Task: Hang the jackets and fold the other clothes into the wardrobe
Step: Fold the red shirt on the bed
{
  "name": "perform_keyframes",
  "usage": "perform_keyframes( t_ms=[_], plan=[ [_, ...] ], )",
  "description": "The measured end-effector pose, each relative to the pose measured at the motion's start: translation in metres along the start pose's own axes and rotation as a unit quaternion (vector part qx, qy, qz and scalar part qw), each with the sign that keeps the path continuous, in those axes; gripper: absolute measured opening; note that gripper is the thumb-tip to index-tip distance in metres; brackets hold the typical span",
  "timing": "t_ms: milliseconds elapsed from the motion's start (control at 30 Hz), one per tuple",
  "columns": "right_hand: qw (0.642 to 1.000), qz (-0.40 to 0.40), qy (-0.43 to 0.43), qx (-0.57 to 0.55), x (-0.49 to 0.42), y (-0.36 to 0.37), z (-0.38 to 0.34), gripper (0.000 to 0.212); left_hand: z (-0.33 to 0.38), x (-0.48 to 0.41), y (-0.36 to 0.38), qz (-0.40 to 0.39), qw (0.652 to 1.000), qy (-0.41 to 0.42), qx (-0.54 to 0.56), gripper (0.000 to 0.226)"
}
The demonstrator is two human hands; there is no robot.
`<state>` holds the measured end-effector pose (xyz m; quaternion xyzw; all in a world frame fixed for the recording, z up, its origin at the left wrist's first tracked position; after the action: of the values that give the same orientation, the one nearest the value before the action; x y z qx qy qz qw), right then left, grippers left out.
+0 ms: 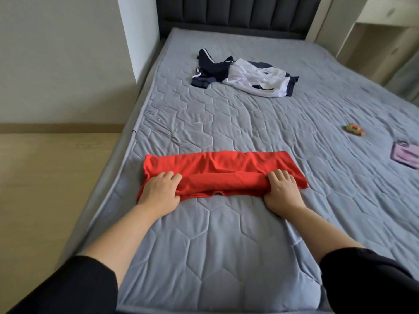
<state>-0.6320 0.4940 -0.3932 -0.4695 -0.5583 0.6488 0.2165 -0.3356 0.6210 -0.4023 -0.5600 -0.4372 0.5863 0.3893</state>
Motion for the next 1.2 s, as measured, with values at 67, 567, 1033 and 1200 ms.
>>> perform_keyframes(
  t_ms=[67, 567, 1033, 1200],
  plan=[
    [1.000, -0.013, -0.023, 0.006, 0.006, 0.003, -0.001, 0.059, 0.002, 0.013, 0.001, 0.055, 0.998, 0.009, -0.005, 0.045],
    [0.968, 0.222, 0.107, 0.050, -0.054, -0.087, -0.019, 0.015, -0.024, -0.024, -0.100, 0.132, 0.960, -0.195, 0.152, 0.015],
    [0.981, 0.000, 0.186, 0.056, -0.045, -0.029, 0.003, 0.043, -0.005, -0.021, -0.055, -0.024, 0.994, -0.082, 0.068, 0.054],
    [0.905, -0.065, 0.361, -0.213, -0.029, -0.002, 0.043, 0.043, 0.034, -0.006, -0.012, -0.107, 0.992, -0.039, 0.053, 0.064]
  ],
)
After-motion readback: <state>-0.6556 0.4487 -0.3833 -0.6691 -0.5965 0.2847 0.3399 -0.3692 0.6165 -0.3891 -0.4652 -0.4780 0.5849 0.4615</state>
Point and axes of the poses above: each hand's wrist, its own x-axis away from the middle knuckle, its own y-axis out of the palm, z = x × y, the point moved 3 cm from there along -x, towards the middle knuckle, and after that the axes turned 7 degrees about z, right-handed, at the moved point
